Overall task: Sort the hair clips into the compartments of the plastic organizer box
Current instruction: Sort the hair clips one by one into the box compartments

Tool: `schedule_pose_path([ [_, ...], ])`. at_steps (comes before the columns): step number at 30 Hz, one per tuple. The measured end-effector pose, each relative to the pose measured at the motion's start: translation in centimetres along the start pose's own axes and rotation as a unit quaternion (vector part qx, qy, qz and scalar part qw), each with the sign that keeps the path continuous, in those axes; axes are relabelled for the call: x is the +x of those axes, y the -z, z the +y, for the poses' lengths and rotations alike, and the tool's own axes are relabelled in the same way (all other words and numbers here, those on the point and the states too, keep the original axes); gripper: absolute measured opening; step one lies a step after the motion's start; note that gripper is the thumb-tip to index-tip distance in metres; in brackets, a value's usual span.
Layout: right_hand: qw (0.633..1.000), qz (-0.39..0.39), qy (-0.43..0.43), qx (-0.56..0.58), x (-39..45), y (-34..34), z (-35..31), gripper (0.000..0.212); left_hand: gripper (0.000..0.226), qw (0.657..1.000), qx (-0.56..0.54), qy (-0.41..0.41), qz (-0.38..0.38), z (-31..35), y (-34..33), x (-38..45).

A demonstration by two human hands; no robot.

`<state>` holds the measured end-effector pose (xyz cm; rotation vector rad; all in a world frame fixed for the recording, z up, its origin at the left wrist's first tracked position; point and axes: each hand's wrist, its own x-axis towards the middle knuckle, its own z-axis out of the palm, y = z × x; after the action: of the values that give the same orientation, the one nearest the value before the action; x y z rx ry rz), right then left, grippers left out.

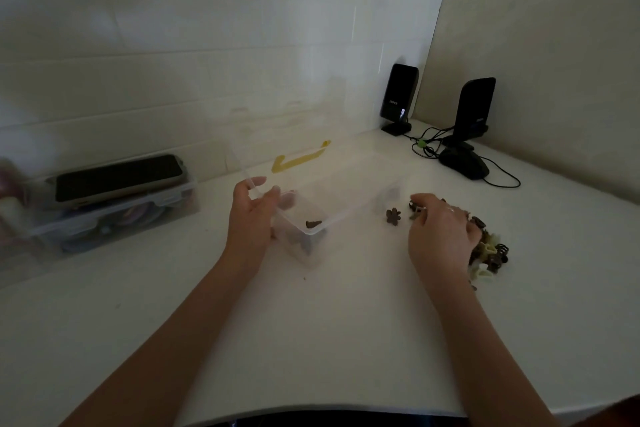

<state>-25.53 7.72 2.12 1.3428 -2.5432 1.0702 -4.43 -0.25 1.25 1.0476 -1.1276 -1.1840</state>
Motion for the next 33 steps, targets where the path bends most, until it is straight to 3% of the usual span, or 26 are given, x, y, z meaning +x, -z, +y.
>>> schedule_pose_path([
  [7, 0.986, -0.092, 0.072, -0.123, 0.0, -1.6, -0.3, 0.044, 0.023, 0.994, -0.078, 0.068, 0.036, 0.5, 0.1, 0.3],
  [13, 0.989, -0.064, 0.087, -0.098, -0.1, -1.4, -0.2, 0.029, 0.025, 0.995, -0.067, 0.061, 0.029, 0.6, -0.1, 0.2],
  [19, 0.992, -0.044, 0.079, 0.088, -0.1, -1.1, -0.1, 0.013, 0.019, 1.0, -0.011, 0.016, 0.017, 0.2, 0.0, 0.0],
  [22, 0.969, -0.044, 0.065, 0.234, -0.2, -0.5, -0.4, 0.013, 0.018, 1.0, -0.012, -0.001, 0.013, 0.1, -0.2, -0.1],
  [27, 0.93, -0.045, 0.042, 0.363, -0.2, 0.1, -1.2, 0.012, 0.018, 0.999, -0.003, -0.033, 0.004, 0.0, -0.2, -0.1],
  [33, 0.877, -0.096, 0.031, 0.47, -0.5, 0.6, -1.7, 0.019, 0.02, 0.986, 0.086, -0.143, -0.016, 0.3, -0.4, -1.1],
])
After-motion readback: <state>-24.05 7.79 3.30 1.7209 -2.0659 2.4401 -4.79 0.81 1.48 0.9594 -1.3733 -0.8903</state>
